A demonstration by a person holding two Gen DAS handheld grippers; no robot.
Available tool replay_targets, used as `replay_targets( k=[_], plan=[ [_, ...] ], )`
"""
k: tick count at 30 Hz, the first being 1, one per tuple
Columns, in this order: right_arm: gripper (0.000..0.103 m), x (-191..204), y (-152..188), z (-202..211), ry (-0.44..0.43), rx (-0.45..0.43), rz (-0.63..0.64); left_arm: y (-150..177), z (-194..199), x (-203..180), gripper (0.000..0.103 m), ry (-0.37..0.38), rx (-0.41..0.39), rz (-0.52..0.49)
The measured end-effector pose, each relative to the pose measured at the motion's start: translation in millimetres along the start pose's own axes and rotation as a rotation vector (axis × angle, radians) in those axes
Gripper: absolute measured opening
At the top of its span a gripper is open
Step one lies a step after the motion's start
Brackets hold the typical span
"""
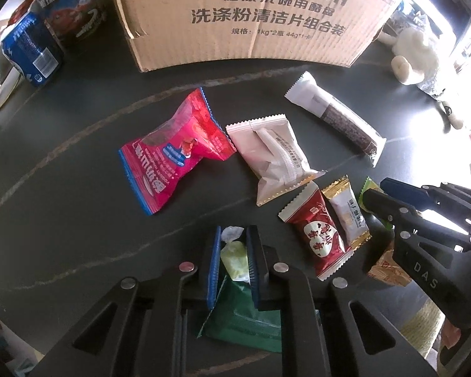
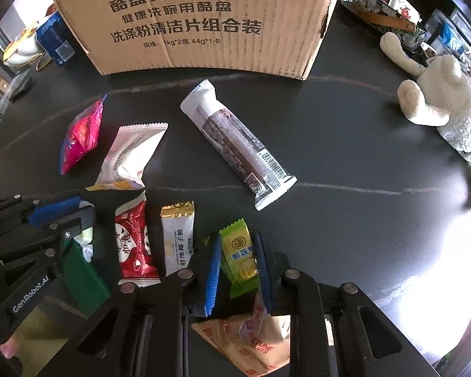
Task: Organize snacks
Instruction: 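Close the right tool on the green-yellow snack packet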
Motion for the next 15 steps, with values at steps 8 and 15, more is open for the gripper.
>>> replay_targets(
  k=[8, 15],
  plan=[
    [0.016, -1.3, -0.9, -0.1, 0.004, -0.031, 0.01, 2.3, 6.8, 4.5, 0.016, -0.022, -0.034, -0.016],
    [0.012, -6.8, -4.2, 3.6, 0.004, -0.053, 0.0, 2.6, 15.8, 5.4, 0.016, -0.043, -0.067, -0.033]
  ],
)
Point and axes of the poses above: each gripper's, at about its wrist camera, not at the fingertips, and z roughly against the way its jaws point, x to its left, y to its underside, the point moved 4 cm from there along -z, roughly the way its jaws point, and after that the axes turned 6 degrees about -z, right-handed, at the moved point
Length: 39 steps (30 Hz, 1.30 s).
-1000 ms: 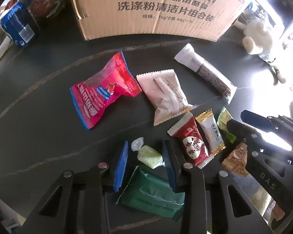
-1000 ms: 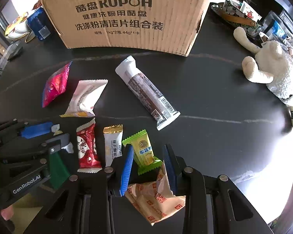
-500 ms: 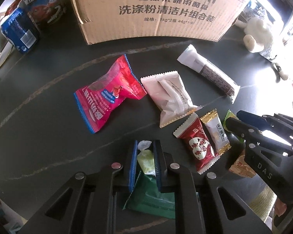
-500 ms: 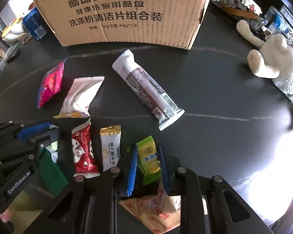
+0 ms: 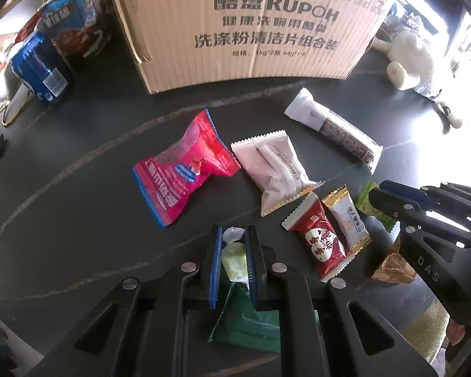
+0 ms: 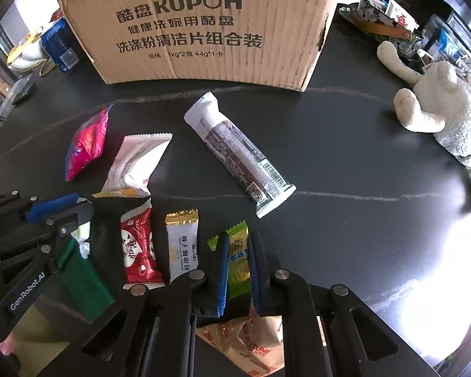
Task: Organize snacks
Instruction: 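Close the right tool on the green-yellow snack packet, then carry the candy and packet into the KUPOH box and open both tools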
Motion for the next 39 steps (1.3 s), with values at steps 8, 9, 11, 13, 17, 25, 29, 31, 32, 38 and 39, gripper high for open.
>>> replay_targets(
  k=[8, 9, 11, 13, 17, 25, 29, 31, 32, 38, 39],
  plan=[
    [0.006, -1.4, -2.3, 20.2, -0.005, -0.021, 0.0, -0.6, 8.5, 0.3, 0.016, -0.015, -0.031, -0.016],
    [0.006, -0.9, -2.4, 21.9, -0.003, -0.024, 0.002, -1.1, 9.7, -0.1, 0.016, -0.021, -0.037, -0.021],
    [0.006, 3.1, -1.5, 22.3, -0.004, -0.027, 0.001, 0.6, 13.2, 1.1, 0.016, -0.025, -0.046, -0.024],
    [0.005, 5.5, -0.2, 23.5, -0.006, -0.029, -0.001, -0.5, 14.7, -1.7, 0.016, -0.023, -0.052, -0.024],
    [0.005, 8.8, 0.8, 28.7, -0.008, -0.042, 0.0, -1.1, 18.9, -4.3, 0.016, -0.03, -0.067, -0.032],
    [0.004, 18.7, 5.1, 52.5, -0.022, -0.08, 0.005, -0.1, 31.9, -2.3, 0.016, -0.033, -0.101, -0.044],
    [0.004, 18.3, -0.4, 66.8, -0.029, -0.122, 0.001, -5.2, 46.8, -1.5, 0.016, -0.042, -0.142, -0.059],
    [0.004, 18.5, -4.0, 74.8, -0.038, -0.139, -0.002, -10.8, 55.3, -0.9, 0.015, -0.049, -0.163, -0.065],
    [0.004, 18.0, -6.2, 78.6, -0.041, -0.149, -0.006, -13.5, 58.4, 0.0, 0.015, -0.049, -0.169, -0.066],
    [0.004, 18.9, -25.6, 105.5, -0.056, -0.219, -0.013, -35.5, 92.6, 4.2, 0.015, -0.067, -0.242, -0.081],
    [0.004, 20.5, -28.3, 110.8, -0.06, -0.232, -0.013, -39.7, 98.8, 4.8, 0.015, -0.07, -0.256, -0.084]
  ],
)
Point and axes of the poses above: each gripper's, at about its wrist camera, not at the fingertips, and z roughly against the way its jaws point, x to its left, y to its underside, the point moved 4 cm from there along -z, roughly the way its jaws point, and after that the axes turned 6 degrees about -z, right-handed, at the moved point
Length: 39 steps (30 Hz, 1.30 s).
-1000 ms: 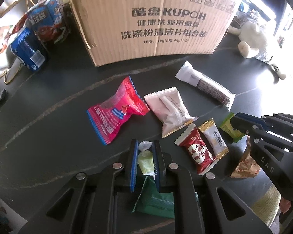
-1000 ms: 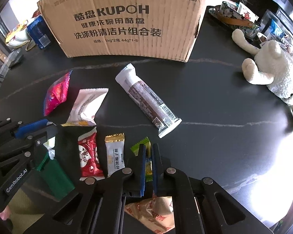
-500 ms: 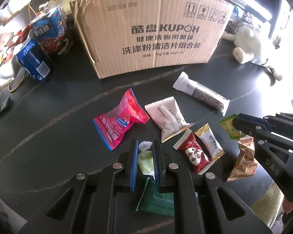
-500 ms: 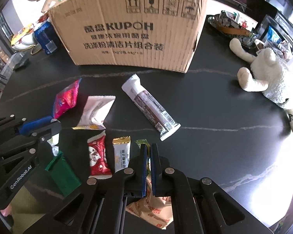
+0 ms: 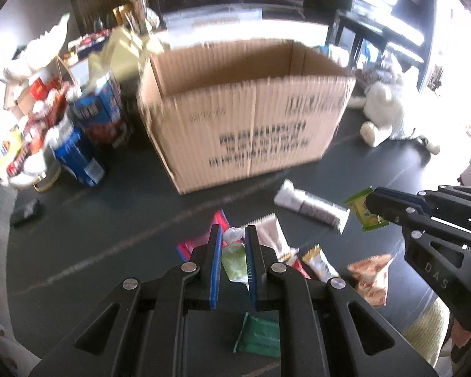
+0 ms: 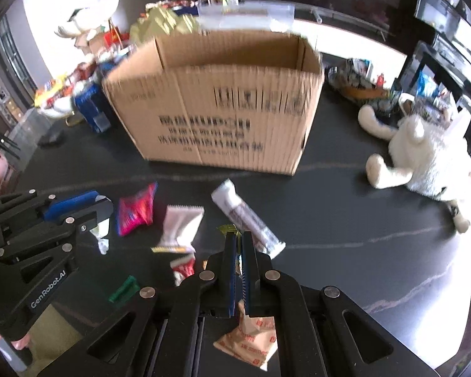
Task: Organize snacks
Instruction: 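Carry the candy and packet into the KUPOH box and open both tools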
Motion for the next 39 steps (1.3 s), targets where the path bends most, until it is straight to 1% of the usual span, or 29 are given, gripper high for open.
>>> replay_targets(
  k=[8, 15, 19, 25, 32, 33, 34, 36, 37, 38, 39],
  plan=[
    [0.004, 10.6, -36.8, 27.5, -0.03, -0.089, -0.019, -41.0, 29.9, 13.6, 0.015, -0.023, -0.083, -0.004],
    [0.004, 16.7, -74.2, 44.0, -0.076, -0.148, -0.064, -75.6, 39.8, 24.6, 0.015, -0.033, -0.117, -0.003],
    [0.004, 17.0, -96.5, 49.0, -0.082, -0.18, -0.075, -96.0, 43.9, 30.6, 0.015, -0.043, -0.142, -0.002],
    [0.004, 15.8, -131.5, 43.8, -0.071, -0.216, -0.082, -128.4, 34.7, 38.2, 0.015, -0.057, -0.157, -0.013],
    [0.004, 12.6, -160.7, 19.0, -0.059, -0.222, -0.087, -152.7, 11.8, 48.5, 0.016, -0.067, -0.166, -0.015],
    [0.004, 11.9, -161.9, 16.2, -0.055, -0.225, -0.085, -154.8, 8.1, 49.9, 0.019, -0.067, -0.166, -0.01],
    [0.004, 10.7, -163.7, 11.9, -0.05, -0.226, -0.085, -155.7, 4.4, 51.4, 0.031, -0.068, -0.16, -0.005],
    [0.006, 7.8, -163.6, 5.2, -0.04, -0.214, -0.088, -153.3, 1.5, 53.4, 0.044, -0.074, -0.164, 0.002],
    [0.008, 4.8, -161.0, 3.0, -0.026, -0.21, -0.092, -150.2, 1.3, 53.8, 0.044, -0.083, -0.164, 0.001],
    [0.013, 2.8, -158.2, 0.8, -0.011, -0.203, -0.093, -146.4, 1.7, 53.6, 0.044, -0.09, -0.162, -0.002],
    [0.023, 1.3, -154.3, -0.7, -0.003, -0.196, -0.092, -142.1, 3.0, 54.1, 0.044, -0.091, -0.163, 0.001]
  ],
)
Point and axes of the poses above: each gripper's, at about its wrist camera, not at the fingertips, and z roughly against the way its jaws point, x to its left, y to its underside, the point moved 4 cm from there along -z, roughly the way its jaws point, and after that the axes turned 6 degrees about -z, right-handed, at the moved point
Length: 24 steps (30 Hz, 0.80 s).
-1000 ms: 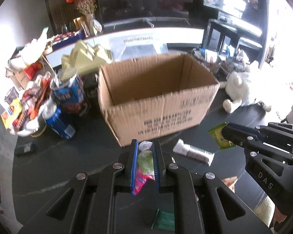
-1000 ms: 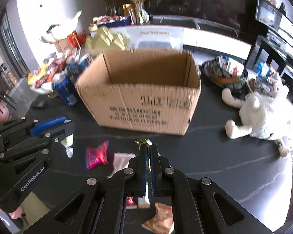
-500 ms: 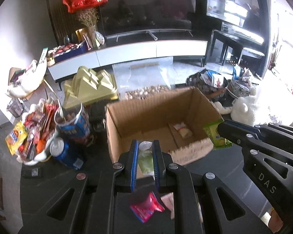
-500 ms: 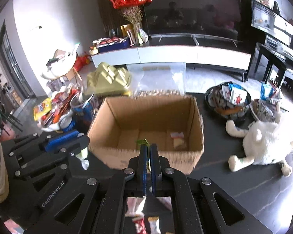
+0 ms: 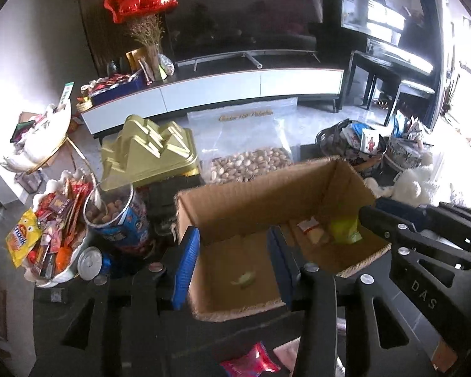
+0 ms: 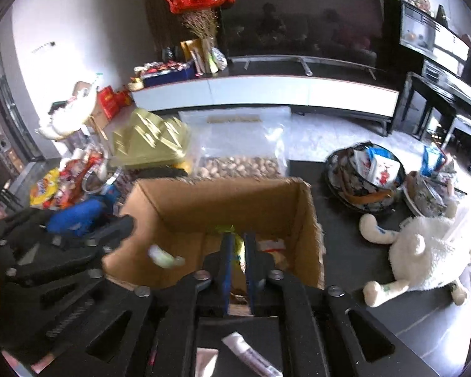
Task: Organize snacks
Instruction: 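Carry the candy and packet into the KUPOH box and open both tools, then grasp the orange Fortune Biscuits packet with the right tool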
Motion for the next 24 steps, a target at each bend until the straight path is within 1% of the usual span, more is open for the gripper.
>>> replay_targets(
  k=[2, 6, 10, 13, 15, 22, 24],
  plan=[
    [0.032, -2.4, 10.4, 2.7, 0.001, 0.001, 0.014, 7.8, 4.9, -1.9, 0.044, -0.002, 0.001, -0.004],
    [0.032, -3.4, 33.8, 12.7, 0.003, 0.026, 0.027, 28.8, 21.9, -8.7, 0.052, 0.009, -0.011, -0.018],
    [0.032, -0.7, 61.4, 28.5, 0.006, 0.053, 0.075, 51.0, 38.1, -17.6, 0.053, 0.036, -0.008, -0.04],
    [0.032, 0.4, 80.5, 38.4, -0.027, 0.1, 0.067, 67.0, 46.8, -23.9, 0.053, 0.054, 0.01, -0.045],
    [0.032, 0.4, 90.7, 45.8, -0.046, 0.109, 0.06, 76.2, 53.0, -28.5, 0.053, 0.073, 0.018, -0.049],
    [0.032, -7.1, 128.1, 72.4, -0.015, 0.111, 0.035, 110.6, 73.8, -46.6, 0.054, 0.119, 0.04, -0.058],
    [0.032, -11.9, 140.7, 78.0, -0.015, 0.125, 0.014, 120.7, 77.2, -55.3, 0.054, 0.135, 0.053, -0.068]
  ],
)
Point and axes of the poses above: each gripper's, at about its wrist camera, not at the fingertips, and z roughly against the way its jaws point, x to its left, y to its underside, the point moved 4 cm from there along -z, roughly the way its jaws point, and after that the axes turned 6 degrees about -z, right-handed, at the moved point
